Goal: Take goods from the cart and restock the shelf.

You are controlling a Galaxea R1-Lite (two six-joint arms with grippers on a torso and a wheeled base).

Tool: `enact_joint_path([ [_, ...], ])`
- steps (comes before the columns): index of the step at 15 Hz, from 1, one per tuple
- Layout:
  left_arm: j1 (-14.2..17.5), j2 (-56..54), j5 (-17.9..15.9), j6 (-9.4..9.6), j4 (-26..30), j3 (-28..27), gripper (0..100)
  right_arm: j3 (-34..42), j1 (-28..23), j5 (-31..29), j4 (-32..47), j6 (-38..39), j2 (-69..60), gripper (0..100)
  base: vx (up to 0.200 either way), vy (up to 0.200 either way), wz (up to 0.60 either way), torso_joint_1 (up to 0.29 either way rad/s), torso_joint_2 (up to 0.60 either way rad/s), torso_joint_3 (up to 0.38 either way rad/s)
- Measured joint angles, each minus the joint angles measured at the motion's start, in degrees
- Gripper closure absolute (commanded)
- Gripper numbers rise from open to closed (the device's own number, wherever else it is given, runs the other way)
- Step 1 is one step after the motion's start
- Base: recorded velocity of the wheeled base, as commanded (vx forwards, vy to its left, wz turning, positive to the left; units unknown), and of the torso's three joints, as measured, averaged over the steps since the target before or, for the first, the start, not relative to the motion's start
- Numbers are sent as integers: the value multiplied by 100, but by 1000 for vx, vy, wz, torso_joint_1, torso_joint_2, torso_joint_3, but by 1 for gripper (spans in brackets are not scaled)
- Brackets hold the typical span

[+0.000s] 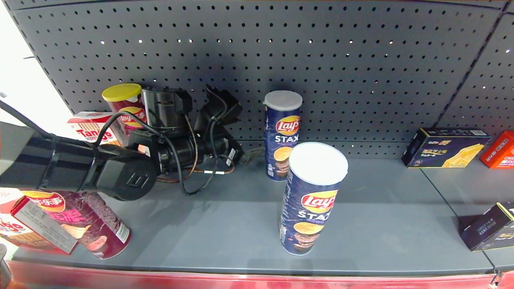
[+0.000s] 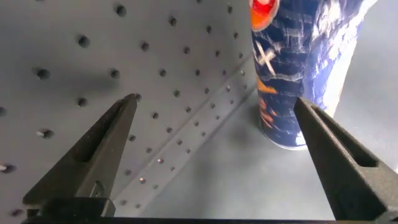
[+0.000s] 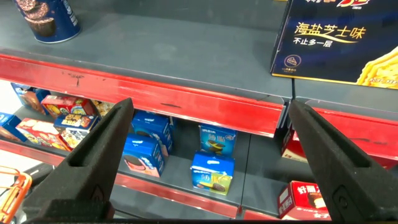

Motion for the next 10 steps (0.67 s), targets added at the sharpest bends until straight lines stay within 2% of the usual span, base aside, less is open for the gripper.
enact_joint_path([
  [4, 61, -2, 185, 2, -235, 206, 0, 0, 0, 0, 0, 2, 0, 0, 0, 0, 0, 0, 0, 0],
  [10, 49, 133, 301, 7, -249, 29, 0, 0, 0, 2, 0, 0, 0, 0, 0, 0, 0, 0, 0, 0],
])
